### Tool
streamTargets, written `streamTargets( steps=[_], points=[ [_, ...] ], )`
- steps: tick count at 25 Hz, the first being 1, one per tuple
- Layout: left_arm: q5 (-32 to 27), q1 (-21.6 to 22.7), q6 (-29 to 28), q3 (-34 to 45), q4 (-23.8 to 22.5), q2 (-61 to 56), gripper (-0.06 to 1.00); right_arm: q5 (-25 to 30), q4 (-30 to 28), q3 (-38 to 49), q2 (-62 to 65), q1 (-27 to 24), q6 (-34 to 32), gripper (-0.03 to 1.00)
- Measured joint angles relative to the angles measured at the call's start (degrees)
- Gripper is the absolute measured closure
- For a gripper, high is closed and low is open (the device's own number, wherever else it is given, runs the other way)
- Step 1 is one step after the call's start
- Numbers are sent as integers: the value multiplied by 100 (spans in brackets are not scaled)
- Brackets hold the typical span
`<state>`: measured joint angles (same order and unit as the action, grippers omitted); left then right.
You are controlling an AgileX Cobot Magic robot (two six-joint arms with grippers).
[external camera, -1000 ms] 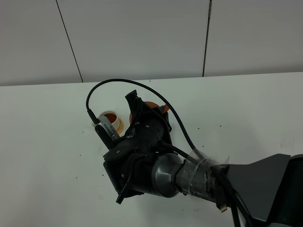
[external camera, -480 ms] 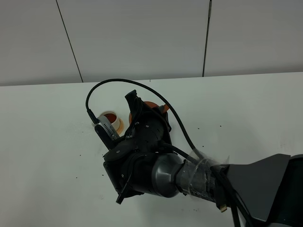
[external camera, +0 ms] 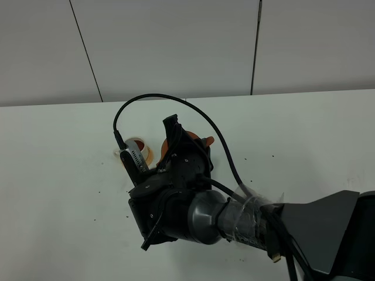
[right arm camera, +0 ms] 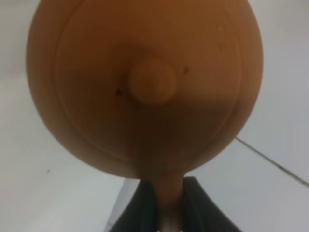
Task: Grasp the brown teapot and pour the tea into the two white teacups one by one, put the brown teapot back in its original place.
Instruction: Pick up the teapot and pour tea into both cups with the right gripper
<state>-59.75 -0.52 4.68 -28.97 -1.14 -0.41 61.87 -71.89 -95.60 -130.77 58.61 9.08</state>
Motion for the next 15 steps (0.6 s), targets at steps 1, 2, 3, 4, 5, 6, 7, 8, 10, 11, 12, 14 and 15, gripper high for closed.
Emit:
streamTargets(
  steps=[1, 2, 3, 4, 5, 6, 7, 8, 10, 11, 12, 14, 15],
  points=[
    [0, 0, 0, 0, 0, 0, 69, 5, 14, 0, 0, 0, -89, 87],
    [0, 0, 0, 0, 0, 0, 69, 4, 26, 0, 0, 0, -194, 87],
    [0, 0, 0, 0, 0, 0, 69, 10, 50, 0, 0, 0, -301, 87],
    [0, 0, 0, 0, 0, 0, 69, 15, 100, 0, 0, 0, -440, 87],
    [0, 0, 0, 0, 0, 0, 69, 16, 162, 0, 0, 0, -564, 87],
    [0, 0, 0, 0, 0, 0, 69, 16, 240, 0, 0, 0, -643, 87],
    [0, 0, 0, 0, 0, 0, 69, 22, 337, 0, 12, 0, -721, 87],
    [0, 0, 0, 0, 0, 0, 69, 22, 522, -6, 53, 0, -767, 87],
    [0, 0, 0, 0, 0, 0, 69, 43, 925, -58, 210, -15, -792, 87],
    [0, 0, 0, 0, 0, 0, 69, 48, 1075, -92, 301, -45, -812, 87],
    [0, 0, 0, 0, 0, 0, 69, 79, 1270, -125, 428, -76, -822, 87],
    [0, 0, 0, 0, 0, 0, 69, 172, 1624, -153, 693, -166, -836, 87],
    [0, 0, 0, 0, 0, 0, 69, 223, 1838, -161, 796, -225, -836, 87]
  ],
)
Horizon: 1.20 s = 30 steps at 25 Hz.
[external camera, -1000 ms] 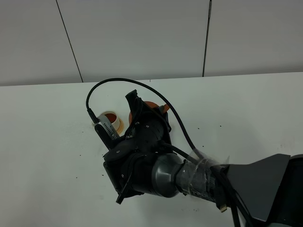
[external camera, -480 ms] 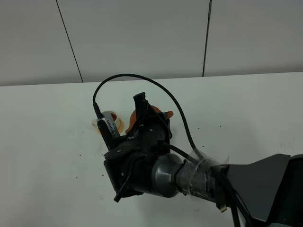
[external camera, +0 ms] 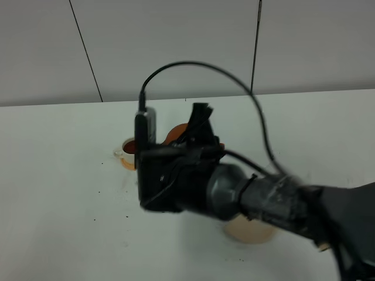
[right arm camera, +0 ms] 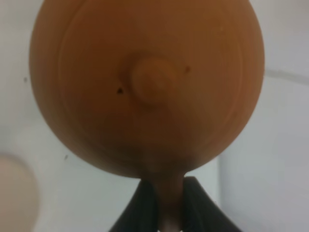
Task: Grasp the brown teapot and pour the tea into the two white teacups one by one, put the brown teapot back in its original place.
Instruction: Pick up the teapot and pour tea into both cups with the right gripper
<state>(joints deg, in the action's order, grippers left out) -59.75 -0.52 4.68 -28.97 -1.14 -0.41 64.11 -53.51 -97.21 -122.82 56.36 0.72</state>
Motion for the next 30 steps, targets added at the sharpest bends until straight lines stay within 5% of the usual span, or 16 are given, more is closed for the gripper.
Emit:
streamTargets(
  steps=[14, 30],
  points=[
    [0, 0, 0, 0, 0, 0, 69, 534, 2268, -6, 675, -986, -559, 87],
    [0, 0, 0, 0, 0, 0, 69, 551, 3671, -6, 856, -2148, -1157, 87]
  ],
)
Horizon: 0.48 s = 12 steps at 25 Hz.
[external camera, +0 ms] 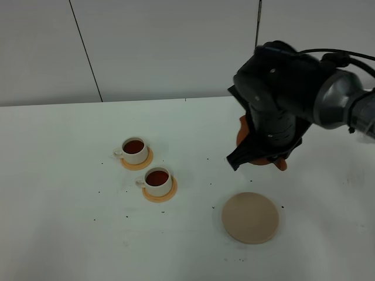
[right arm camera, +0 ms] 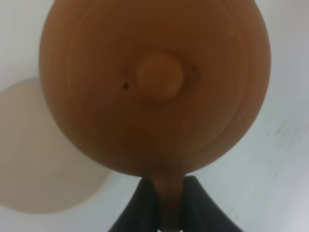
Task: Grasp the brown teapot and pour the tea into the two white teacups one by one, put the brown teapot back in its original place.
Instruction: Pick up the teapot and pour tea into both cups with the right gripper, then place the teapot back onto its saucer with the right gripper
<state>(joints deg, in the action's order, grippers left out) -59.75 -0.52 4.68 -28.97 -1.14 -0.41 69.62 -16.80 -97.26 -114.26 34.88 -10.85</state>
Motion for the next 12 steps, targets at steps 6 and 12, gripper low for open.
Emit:
streamTargets(
  steps=[6, 12],
  points=[
    [0, 0, 0, 0, 0, 0, 69, 0, 521, 0, 0, -660, 303, 87],
    [0, 0, 0, 0, 0, 0, 69, 0, 936, 7, 0, -1259, 526, 87]
  ],
)
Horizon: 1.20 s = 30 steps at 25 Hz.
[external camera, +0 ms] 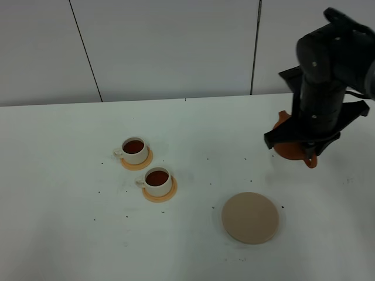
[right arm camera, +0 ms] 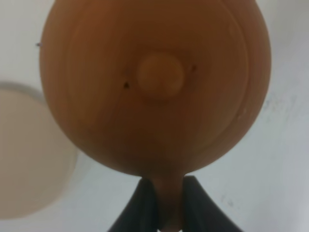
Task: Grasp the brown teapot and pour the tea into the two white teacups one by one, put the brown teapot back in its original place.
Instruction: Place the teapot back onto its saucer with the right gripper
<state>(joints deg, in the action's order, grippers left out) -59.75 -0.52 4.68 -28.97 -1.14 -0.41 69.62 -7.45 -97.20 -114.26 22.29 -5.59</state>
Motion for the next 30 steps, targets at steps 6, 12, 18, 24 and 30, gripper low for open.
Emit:
streamTargets(
  steps=[6, 12, 18, 24, 30],
  points=[
    [0, 0, 0, 0, 0, 0, 69, -3, 101, 561, 284, -331, 80, 87],
    [0, 0, 0, 0, 0, 0, 69, -435, 451, 1627, 1067, -360, 154, 87],
    [0, 0, 0, 0, 0, 0, 69, -1352, 585, 2618, 1618, -109, 253, 87],
    [0, 0, 0, 0, 0, 0, 69, -1889, 598, 2862, 1403, 407, 412, 87],
    [0, 0, 0, 0, 0, 0, 69, -2313, 674, 2911, 1000, 551, 466, 87]
  ],
)
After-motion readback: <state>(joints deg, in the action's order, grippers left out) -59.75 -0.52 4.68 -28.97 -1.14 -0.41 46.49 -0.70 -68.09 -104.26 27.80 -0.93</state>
